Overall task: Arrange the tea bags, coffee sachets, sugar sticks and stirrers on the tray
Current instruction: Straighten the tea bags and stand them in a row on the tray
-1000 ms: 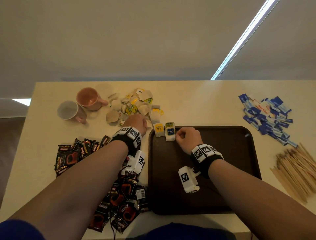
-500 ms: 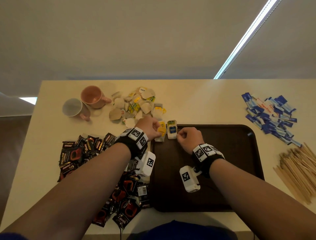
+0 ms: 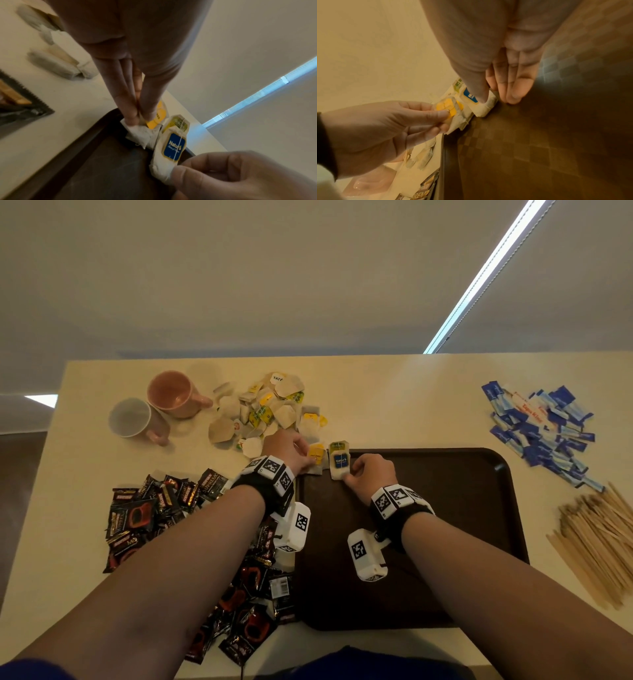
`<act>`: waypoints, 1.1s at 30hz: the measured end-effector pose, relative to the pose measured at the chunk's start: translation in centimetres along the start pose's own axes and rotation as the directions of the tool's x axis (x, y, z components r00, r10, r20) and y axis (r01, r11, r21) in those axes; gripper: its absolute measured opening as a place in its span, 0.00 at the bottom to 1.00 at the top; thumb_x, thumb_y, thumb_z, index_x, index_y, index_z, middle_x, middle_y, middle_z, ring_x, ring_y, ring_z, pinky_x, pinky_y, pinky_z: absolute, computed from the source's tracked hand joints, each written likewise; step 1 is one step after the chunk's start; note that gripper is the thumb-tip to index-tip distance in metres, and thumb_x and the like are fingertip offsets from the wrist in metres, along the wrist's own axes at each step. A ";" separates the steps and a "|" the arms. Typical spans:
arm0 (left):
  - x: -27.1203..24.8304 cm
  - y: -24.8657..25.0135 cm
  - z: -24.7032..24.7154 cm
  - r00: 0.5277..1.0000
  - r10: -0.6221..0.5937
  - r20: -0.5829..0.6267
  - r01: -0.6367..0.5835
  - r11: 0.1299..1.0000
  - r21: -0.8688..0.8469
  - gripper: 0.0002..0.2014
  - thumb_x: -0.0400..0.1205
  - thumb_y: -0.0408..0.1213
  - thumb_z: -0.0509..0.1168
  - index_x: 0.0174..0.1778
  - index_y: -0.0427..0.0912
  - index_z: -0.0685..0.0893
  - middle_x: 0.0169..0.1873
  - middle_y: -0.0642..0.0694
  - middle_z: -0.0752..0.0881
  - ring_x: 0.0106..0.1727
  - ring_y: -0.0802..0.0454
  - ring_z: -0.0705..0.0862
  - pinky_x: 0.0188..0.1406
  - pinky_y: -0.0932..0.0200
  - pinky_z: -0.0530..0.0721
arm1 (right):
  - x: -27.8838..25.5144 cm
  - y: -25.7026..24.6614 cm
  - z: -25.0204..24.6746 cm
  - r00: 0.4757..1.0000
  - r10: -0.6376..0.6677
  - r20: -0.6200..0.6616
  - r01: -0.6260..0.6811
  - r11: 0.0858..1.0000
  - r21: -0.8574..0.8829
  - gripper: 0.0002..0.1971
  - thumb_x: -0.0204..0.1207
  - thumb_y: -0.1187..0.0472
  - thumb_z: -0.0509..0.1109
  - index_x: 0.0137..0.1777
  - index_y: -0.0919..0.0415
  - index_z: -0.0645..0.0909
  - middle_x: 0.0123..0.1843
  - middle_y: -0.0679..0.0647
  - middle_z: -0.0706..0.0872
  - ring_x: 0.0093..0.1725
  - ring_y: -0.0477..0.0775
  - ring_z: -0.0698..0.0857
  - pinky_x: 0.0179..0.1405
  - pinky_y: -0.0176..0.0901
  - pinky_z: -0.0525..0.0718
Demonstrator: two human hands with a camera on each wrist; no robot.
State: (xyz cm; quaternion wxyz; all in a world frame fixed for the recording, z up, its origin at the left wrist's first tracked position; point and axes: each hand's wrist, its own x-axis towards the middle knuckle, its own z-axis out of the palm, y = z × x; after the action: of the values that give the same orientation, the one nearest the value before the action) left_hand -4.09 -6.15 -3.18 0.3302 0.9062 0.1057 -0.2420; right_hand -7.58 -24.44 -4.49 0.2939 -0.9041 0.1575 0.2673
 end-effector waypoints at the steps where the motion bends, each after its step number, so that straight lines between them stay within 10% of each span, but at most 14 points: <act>1: 0.1 -0.1 0.1 1.000 -0.014 -0.001 0.014 1.000 -0.018 0.13 0.69 0.38 0.84 0.33 0.48 0.83 0.36 0.49 0.89 0.41 0.49 0.89 0.44 0.53 0.89 | 0.1 -0.1 0.1 1.000 0.003 0.000 -0.003 1.000 -0.001 0.09 0.75 0.53 0.77 0.50 0.55 0.84 0.49 0.51 0.87 0.51 0.50 0.86 0.53 0.41 0.85; 18: 1.6 -1.8 -7.1 0.967 -0.038 -0.252 0.046 0.999 0.026 0.05 0.78 0.39 0.75 0.46 0.48 0.85 0.47 0.51 0.87 0.49 0.51 0.85 0.47 0.57 0.80 | -0.7 0.8 -0.9 0.999 -0.001 0.036 0.001 1.000 -0.005 0.08 0.79 0.53 0.74 0.52 0.56 0.86 0.48 0.52 0.89 0.50 0.51 0.88 0.58 0.49 0.88; 25: 7.0 -0.5 -9.6 0.996 -0.089 -0.024 0.090 0.876 0.474 0.48 0.72 0.47 0.80 0.82 0.51 0.58 0.75 0.39 0.67 0.77 0.30 0.68 0.70 0.32 0.75 | -2.0 1.5 -1.1 0.999 -0.034 0.028 0.034 0.999 -0.026 0.08 0.80 0.53 0.72 0.51 0.55 0.87 0.45 0.49 0.87 0.50 0.48 0.85 0.53 0.44 0.86; 33: 10.0 -0.3 -8.0 0.987 -0.104 0.120 0.019 0.828 0.561 0.56 0.71 0.51 0.79 0.87 0.59 0.48 0.80 0.38 0.63 0.80 0.27 0.65 0.72 0.33 0.74 | -2.1 1.6 -1.4 0.999 -0.044 0.025 0.045 0.999 -0.017 0.07 0.80 0.52 0.72 0.52 0.53 0.86 0.46 0.47 0.87 0.48 0.45 0.84 0.51 0.40 0.85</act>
State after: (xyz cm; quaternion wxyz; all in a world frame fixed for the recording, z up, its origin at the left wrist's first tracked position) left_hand 7.37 -0.41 -3.16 0.0503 0.9391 0.0353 -0.3380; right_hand -9.39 -26.31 -3.05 0.2935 -0.9066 0.1314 0.2731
